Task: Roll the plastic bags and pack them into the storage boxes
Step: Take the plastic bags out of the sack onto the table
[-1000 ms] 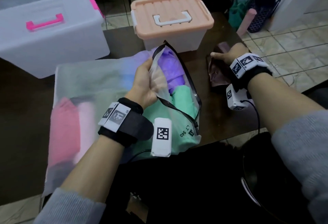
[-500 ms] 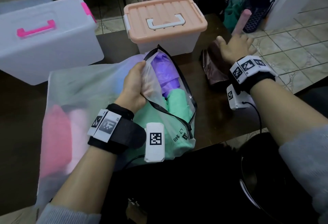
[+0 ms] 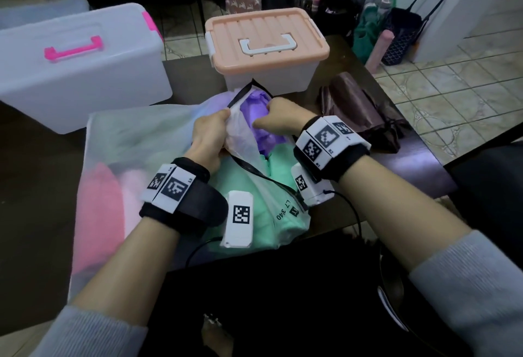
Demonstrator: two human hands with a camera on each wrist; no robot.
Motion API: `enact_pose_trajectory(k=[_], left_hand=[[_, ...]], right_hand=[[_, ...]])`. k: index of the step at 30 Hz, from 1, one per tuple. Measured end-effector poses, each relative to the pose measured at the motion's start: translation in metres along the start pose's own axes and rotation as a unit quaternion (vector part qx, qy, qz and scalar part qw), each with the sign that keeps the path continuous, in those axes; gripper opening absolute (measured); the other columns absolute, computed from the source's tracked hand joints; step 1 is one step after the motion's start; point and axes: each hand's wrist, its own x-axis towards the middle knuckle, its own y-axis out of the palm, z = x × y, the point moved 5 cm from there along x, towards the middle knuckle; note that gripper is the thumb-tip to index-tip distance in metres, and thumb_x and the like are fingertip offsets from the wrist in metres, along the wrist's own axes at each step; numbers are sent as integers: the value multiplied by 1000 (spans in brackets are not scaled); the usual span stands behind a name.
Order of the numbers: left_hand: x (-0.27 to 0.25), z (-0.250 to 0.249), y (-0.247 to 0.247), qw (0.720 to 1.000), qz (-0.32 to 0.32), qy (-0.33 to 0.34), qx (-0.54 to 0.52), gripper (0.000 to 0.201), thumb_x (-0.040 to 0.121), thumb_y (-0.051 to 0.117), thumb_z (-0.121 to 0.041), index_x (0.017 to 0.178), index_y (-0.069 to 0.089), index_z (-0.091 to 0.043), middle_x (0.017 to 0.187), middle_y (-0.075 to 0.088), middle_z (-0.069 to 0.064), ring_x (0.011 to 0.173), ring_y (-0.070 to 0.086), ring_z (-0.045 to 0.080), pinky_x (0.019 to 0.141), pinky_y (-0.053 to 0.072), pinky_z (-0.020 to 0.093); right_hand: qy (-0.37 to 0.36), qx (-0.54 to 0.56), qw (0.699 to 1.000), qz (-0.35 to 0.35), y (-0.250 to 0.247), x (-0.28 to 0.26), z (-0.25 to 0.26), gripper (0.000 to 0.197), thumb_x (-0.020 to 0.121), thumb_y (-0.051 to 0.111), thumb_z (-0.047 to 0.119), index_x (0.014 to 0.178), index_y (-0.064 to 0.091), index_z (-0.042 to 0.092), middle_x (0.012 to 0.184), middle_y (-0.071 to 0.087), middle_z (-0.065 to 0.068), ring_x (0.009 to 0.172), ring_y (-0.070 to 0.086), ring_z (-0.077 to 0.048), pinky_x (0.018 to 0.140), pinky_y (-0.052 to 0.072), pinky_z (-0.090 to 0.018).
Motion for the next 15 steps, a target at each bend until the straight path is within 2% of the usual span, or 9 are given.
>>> enact_pose_trajectory(k=[2,4,6,10,11,13,14,15], left_hand=[[0,3,0,1000,1,-16,-13,15,93,52,-22,92,62,-11,79,63,4,68,59,16,63,49,26],[-3,5,2,999,14,-40,-27,23,92,53,-24,106,63,-8,90,67,7,75,63,19,74,52,30],[-4,6,4,997,28,-56,-42,32,92,54,-26,116,61,-7,99,68,10,81,65,21,79,54,32],[-6,8,8,995,45,-63,-61,30,94,50,-25,115,62,-6,101,69,13,82,67,23,79,56,35],[-6,9,10,995,51,-63,-64,30,95,49,-25,114,62,-5,101,69,13,82,67,23,81,56,36],[-6,11,13,994,68,-56,-64,27,96,46,-24,108,63,-7,96,70,11,81,67,21,80,56,34],[-7,11,15,994,78,-53,-60,26,97,45,-24,105,64,-8,94,69,10,80,67,20,79,56,33],[-8,11,16,993,85,-52,-55,26,97,45,-25,103,64,-9,94,69,10,80,67,20,78,56,33]], right_hand=[[0,-37,999,34,4,1,0,34,93,50,25,64,39,11,82,48,-10,80,44,-22,48,28,-18],[8,-45,998,51,8,6,-3,34,93,51,31,68,44,9,89,49,-11,72,45,-22,48,29,-17],[19,-19,998,52,9,7,-6,37,87,60,41,73,46,10,91,50,-10,65,46,-18,50,33,-18],[54,83,995,7,2,13,-17,48,74,75,38,101,52,7,92,53,-6,79,54,-20,52,41,-21],[71,122,990,1,2,14,-21,51,70,77,38,102,51,8,89,55,-5,77,56,-20,54,44,-24],[99,210,973,11,4,14,-25,53,64,79,39,98,54,6,88,63,-7,78,63,-22,67,54,-30],[113,258,959,34,6,14,-25,51,62,77,39,96,57,6,90,67,-9,79,66,-24,74,56,-33],[122,320,937,71,9,13,-23,47,64,74,38,94,59,6,90,68,-11,77,67,-25,76,57,-34]])
